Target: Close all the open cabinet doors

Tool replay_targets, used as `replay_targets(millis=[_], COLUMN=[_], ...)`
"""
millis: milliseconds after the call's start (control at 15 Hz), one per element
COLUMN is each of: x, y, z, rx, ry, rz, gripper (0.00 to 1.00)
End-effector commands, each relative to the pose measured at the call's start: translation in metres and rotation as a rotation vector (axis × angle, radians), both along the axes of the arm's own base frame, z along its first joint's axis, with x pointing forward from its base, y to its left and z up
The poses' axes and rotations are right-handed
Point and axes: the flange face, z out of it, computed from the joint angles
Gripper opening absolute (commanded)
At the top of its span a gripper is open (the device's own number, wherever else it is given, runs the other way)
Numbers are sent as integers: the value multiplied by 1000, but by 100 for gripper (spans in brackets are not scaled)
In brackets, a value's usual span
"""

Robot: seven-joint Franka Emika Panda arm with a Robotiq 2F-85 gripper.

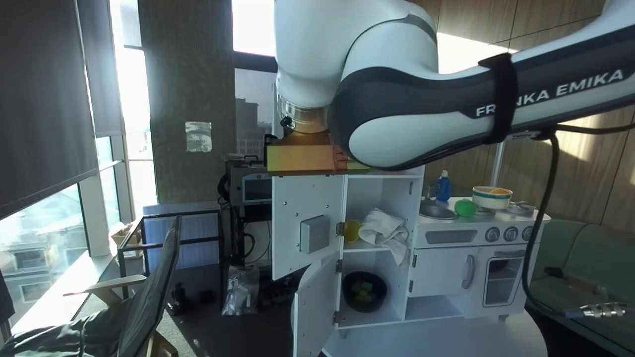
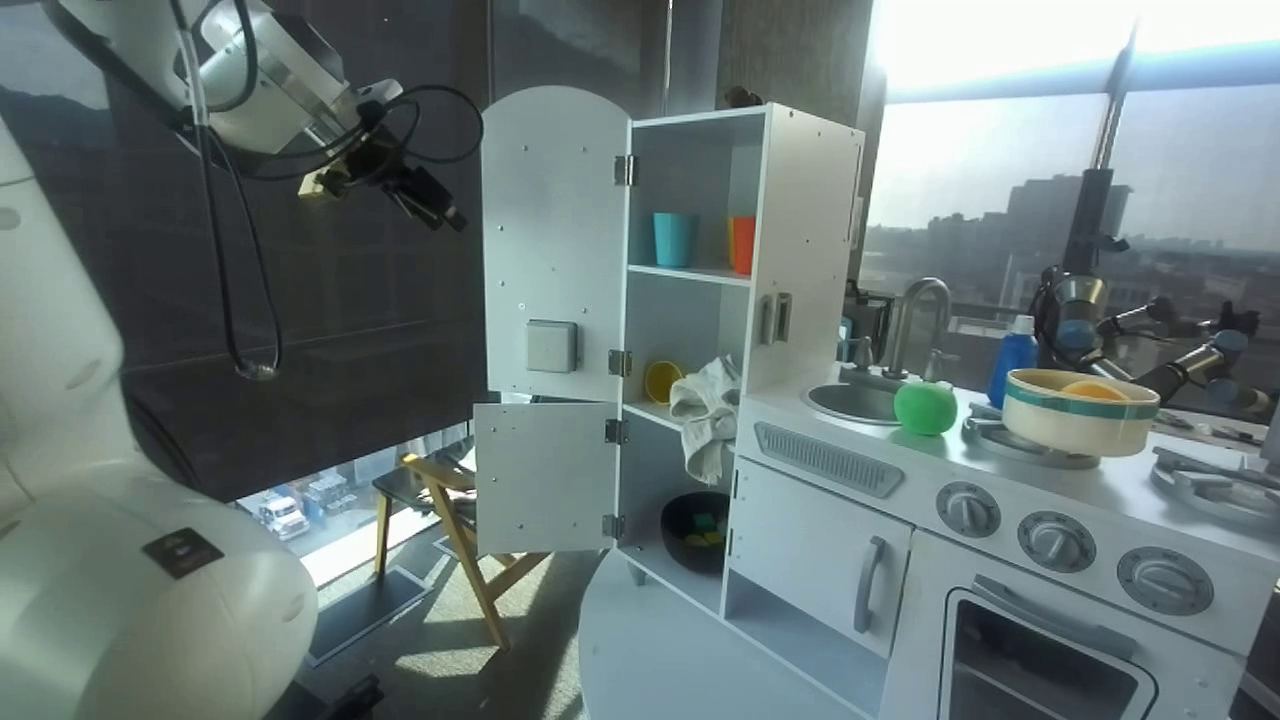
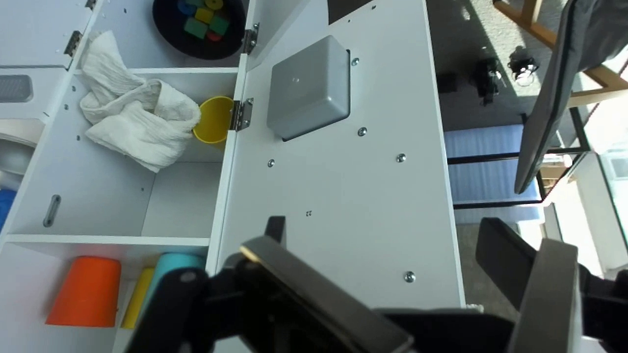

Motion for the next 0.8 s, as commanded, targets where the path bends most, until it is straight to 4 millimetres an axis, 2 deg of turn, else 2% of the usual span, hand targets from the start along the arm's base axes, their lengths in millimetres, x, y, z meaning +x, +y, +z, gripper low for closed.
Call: replay_targets(millis=[0, 467, 733], x=[18, 34, 46], y=[21, 51, 61], z=[2, -14, -19], rx=[-17, -31, -38], ry=[2, 36, 43], rz=[5, 162, 256], gripper=[100, 100, 100])
